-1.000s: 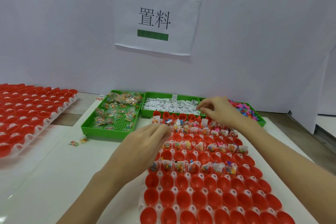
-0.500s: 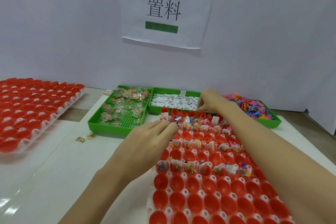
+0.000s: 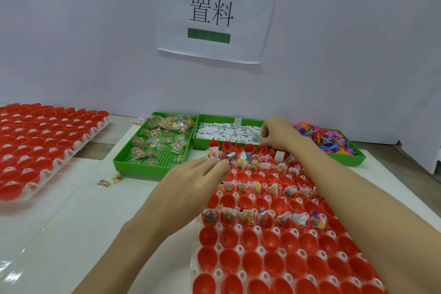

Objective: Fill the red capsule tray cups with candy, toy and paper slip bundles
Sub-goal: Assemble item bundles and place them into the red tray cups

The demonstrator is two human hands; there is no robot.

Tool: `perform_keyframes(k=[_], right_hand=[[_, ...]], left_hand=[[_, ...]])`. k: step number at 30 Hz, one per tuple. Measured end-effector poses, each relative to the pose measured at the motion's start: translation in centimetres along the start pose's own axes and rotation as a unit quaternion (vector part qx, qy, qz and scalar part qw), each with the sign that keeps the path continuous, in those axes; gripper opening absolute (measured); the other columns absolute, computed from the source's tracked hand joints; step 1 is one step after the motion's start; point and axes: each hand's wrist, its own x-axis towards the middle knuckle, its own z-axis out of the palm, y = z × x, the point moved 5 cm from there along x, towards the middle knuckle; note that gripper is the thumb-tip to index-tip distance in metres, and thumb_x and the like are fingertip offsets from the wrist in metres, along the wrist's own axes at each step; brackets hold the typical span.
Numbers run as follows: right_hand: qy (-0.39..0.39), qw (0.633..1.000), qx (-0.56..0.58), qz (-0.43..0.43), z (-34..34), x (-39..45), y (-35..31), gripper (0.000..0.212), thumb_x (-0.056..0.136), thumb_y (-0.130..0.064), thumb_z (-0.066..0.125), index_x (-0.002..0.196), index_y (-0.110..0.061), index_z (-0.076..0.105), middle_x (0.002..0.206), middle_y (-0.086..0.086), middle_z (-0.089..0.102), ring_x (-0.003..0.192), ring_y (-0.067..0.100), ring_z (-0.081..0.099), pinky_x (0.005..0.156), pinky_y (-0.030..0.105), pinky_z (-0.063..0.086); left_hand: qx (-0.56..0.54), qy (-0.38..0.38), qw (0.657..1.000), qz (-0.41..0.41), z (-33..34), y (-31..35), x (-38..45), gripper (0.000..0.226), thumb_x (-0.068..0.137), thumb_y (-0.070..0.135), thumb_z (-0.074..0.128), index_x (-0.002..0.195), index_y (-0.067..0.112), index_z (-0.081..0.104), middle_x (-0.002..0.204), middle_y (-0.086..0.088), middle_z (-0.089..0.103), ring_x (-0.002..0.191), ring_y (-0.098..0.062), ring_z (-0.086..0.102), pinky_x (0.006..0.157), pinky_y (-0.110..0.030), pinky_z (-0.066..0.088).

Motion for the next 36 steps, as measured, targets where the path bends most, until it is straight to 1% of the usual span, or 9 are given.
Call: perform_keyframes(k=[2, 5, 9, 13, 17, 20, 28, 33, 36], right_hand=[[0.017, 0.999, 0.026, 0.011, -0.2, -0.2, 0.4, 0.020, 0.088, -0.009, 0.073, 0.076, 0.008, 0.070, 0.076, 0.027, 0.066, 0.065, 0.020, 0.052, 0.063, 0.030, 0.043], [0.040, 0.998, 0.058, 0.005, -0.8, -0.6, 1.0, 0.016, 0.091, -0.017, 0.075, 0.090, -0.001, 0.073, 0.086, 0.008, 0.070, 0.078, 0.022, 0.062, 0.067, 0.025, 0.045], [0.075, 0.993, 0.087, 0.002, -1.6, -2.0, 1.6, 0.020, 0.097, -0.018, 0.068, 0.108, -0.002, 0.073, 0.099, 0.008, 0.072, 0.091, 0.022, 0.065, 0.087, 0.038, 0.054], [0.125, 0.981, 0.150, -0.009, -2.7, -4.2, 2.2, 0.021, 0.100, -0.018, 0.063, 0.113, -0.008, 0.076, 0.106, 0.007, 0.076, 0.095, 0.019, 0.068, 0.087, 0.029, 0.052], [0.154, 0.967, 0.203, -0.002, -3.0, -7.2, 2.4, 0.021, 0.100, -0.020, 0.063, 0.113, -0.010, 0.077, 0.102, 0.003, 0.077, 0.087, 0.015, 0.070, 0.083, 0.027, 0.054], [0.190, 0.943, 0.272, 0.017, -3.2, -9.9, 2.3, 0.015, 0.096, -0.025, 0.069, 0.103, -0.016, 0.079, 0.089, -0.009, 0.074, 0.080, 0.000, 0.066, 0.079, 0.022, 0.052], [0.178, 0.876, 0.447, 0.016, -3.0, -18.6, -0.4, 0.008, 0.091, -0.021, 0.075, 0.097, -0.026, 0.078, 0.083, -0.010, 0.078, 0.078, 0.005, 0.075, 0.071, 0.017, 0.058], [0.156, 0.852, 0.500, 0.004, -2.9, -21.3, -1.6, 0.010, 0.091, -0.022, 0.075, 0.092, -0.030, 0.081, 0.085, -0.008, 0.078, 0.079, 0.004, 0.073, 0.070, 0.012, 0.054], [0.136, 0.854, 0.502, -0.003, -2.8, -21.6, -1.8, 0.012, 0.092, -0.017, 0.073, 0.092, -0.027, 0.081, 0.082, -0.005, 0.078, 0.077, 0.006, 0.073, 0.070, 0.014, 0.054]], left_hand=[[0.003, 0.003, 1.000, -0.002, -0.1, -0.1, 0.0, 0.014, 0.096, 0.009, 0.069, 0.106, 0.015, 0.062, 0.092, 0.004, 0.063, 0.077, -0.021, 0.061, 0.062, -0.038, 0.054], [0.010, 0.009, 1.000, 0.000, -0.2, -0.1, 0.0, 0.013, 0.096, 0.009, 0.069, 0.106, 0.015, 0.064, 0.091, 0.004, 0.064, 0.076, -0.020, 0.062, 0.062, -0.038, 0.054], [0.016, 0.030, 0.999, 0.003, -0.8, 0.0, 0.0, 0.009, 0.098, 0.014, 0.062, 0.105, 0.014, 0.067, 0.090, 0.005, 0.067, 0.075, -0.018, 0.063, 0.061, -0.034, 0.056], [0.021, 0.042, 0.999, -0.004, -1.2, 0.3, 0.2, 0.019, 0.100, 0.021, 0.052, 0.102, 0.015, 0.069, 0.091, 0.006, 0.069, 0.076, -0.016, 0.067, 0.063, -0.033, 0.058], [0.018, 0.055, 0.998, -0.011, -1.5, 0.7, 0.4, 0.025, 0.102, 0.024, 0.047, 0.102, 0.014, 0.070, 0.092, 0.007, 0.070, 0.076, -0.016, 0.068, 0.062, -0.033, 0.059], [0.020, 0.058, 0.998, -0.004, -1.6, 1.0, 0.5, 0.023, 0.101, 0.024, 0.049, 0.101, 0.014, 0.070, 0.092, 0.007, 0.071, 0.075, -0.014, 0.068, 0.062, -0.031, 0.059], [0.062, 0.106, 0.991, 0.054, -2.4, 2.7, 0.9, 0.024, 0.101, 0.024, 0.056, 0.104, 0.011, 0.076, 0.086, 0.006, 0.073, 0.074, -0.015, 0.065, 0.068, -0.031, 0.056], [-0.096, 0.120, 0.988, -0.026, -2.4, 3.9, 1.4, 0.022, 0.097, 0.032, 0.062, 0.097, 0.017, 0.078, 0.087, 0.015, 0.073, 0.075, 0.000, 0.063, 0.069, -0.021, 0.053], [-0.271, 0.140, 0.943, -0.135, -1.9, 4.3, 1.6, 0.002, 0.094, 0.026, 0.074, 0.095, 0.028, 0.076, 0.087, 0.016, 0.072, 0.074, -0.006, 0.066, 0.066, -0.015, 0.051]])
